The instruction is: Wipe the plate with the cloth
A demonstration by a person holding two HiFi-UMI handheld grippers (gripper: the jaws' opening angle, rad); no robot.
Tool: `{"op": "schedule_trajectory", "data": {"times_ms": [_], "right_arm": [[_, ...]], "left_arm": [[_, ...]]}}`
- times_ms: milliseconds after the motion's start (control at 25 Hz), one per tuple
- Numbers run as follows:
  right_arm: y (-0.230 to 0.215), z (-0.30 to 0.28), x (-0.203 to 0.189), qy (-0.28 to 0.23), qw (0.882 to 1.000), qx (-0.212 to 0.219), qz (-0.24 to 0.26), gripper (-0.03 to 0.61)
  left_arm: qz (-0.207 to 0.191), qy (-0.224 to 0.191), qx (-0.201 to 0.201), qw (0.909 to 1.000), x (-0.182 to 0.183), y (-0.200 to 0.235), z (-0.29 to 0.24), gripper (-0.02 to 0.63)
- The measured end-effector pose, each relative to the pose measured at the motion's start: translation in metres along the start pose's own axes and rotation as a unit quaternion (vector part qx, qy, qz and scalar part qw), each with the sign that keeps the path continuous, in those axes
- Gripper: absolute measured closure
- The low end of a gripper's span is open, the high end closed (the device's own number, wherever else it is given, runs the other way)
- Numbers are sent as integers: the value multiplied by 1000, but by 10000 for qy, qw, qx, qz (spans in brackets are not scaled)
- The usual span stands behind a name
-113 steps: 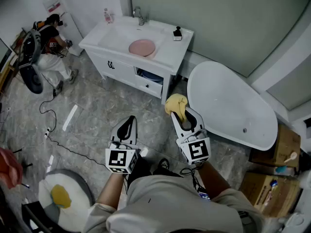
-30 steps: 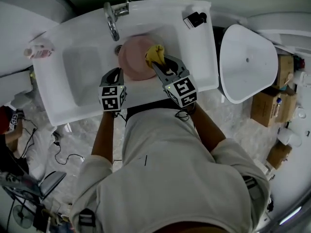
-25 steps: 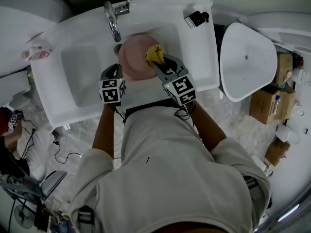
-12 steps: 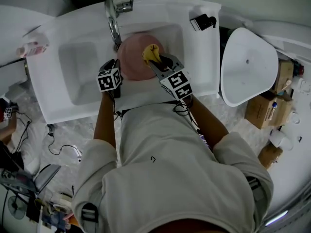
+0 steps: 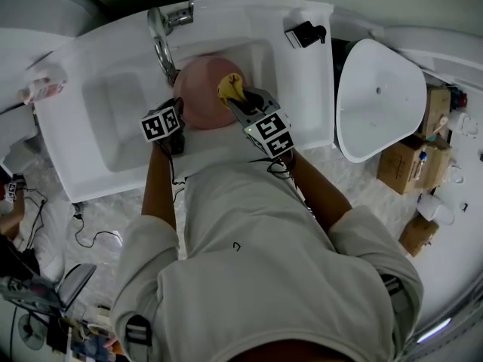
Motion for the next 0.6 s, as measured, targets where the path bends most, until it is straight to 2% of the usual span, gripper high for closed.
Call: {"op": "schedule_trajectory", "data": {"times_ms": [160,240,360,480,600], "right_arm": [[-3,-1,2,-3,10000,-34,-3,463],[-4,-1,3,-20,10000,-48,-3,463],[-5,0,3,-40,9999,-79,-49,463],[-4,1,2,-61,9999,-84,-102,463],[-1,3,1,-91,9999,-80,-119,463]], "left_arm": [[113,139,75,9998,-5,2,-6,519],[168,83,162,9997,-4,4,-5,566],[247,-35,99,9996,-1,4,0,572],[177,-149,84,9997,4,1,8,572],[13,-298,229,9993,10,-3,19,572]]}}
Point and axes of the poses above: the fingertips, and each gripper's own axes: z backward along the fingers, y to its left, x out of its top, the point moved 6 cm from there along z, backward along the fingers, and after that the axes turned 8 degrees about -y, right-handed, at the moved point
